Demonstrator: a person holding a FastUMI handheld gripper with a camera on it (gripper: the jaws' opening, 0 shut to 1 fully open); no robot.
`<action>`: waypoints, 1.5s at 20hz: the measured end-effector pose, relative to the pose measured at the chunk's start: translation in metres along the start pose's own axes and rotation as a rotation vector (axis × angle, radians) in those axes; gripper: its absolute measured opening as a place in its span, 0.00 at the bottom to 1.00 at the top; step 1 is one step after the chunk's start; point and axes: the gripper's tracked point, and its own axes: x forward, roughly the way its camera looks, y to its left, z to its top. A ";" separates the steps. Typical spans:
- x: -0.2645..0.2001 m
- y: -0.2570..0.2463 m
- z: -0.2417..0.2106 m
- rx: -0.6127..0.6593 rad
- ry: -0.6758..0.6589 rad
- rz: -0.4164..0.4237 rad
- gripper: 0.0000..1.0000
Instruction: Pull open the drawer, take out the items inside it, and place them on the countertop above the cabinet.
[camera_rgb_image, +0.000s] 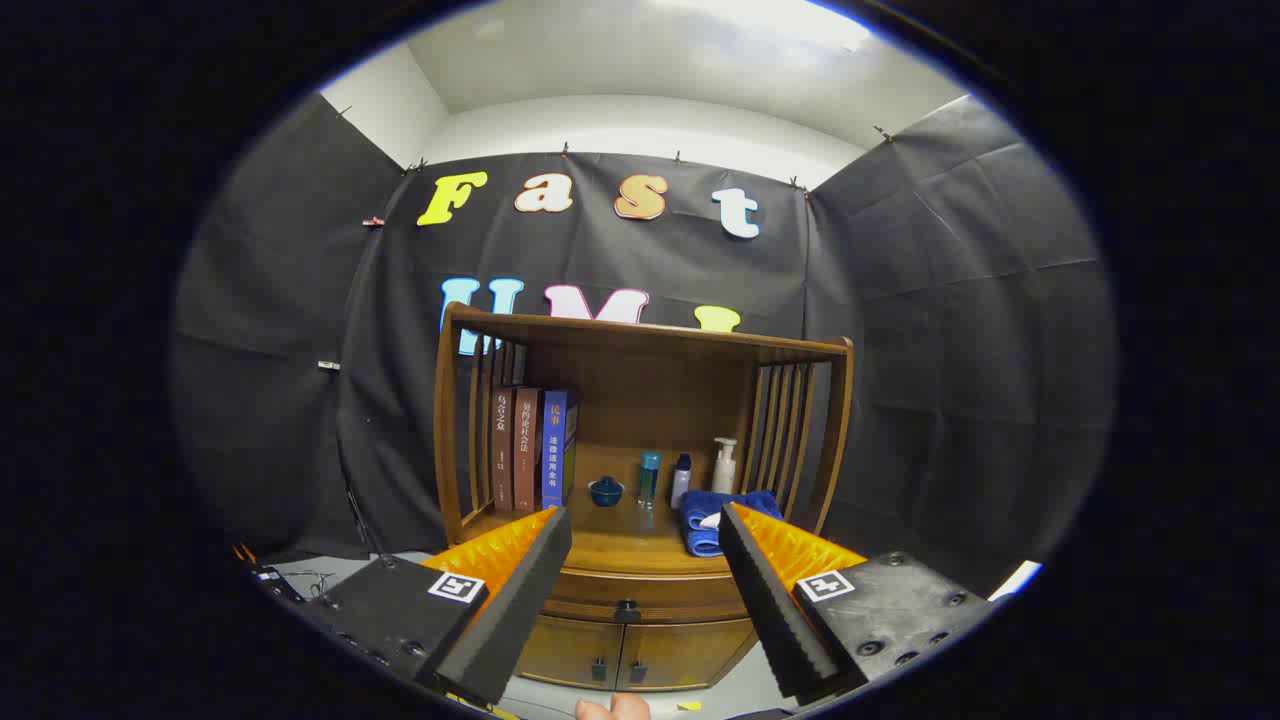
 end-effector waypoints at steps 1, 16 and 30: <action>0.000 0.001 0.001 0.001 0.000 0.001 0.98; -0.004 0.006 0.010 0.008 -0.011 0.018 0.98; 0.024 0.016 -0.060 -0.001 -0.004 0.046 0.98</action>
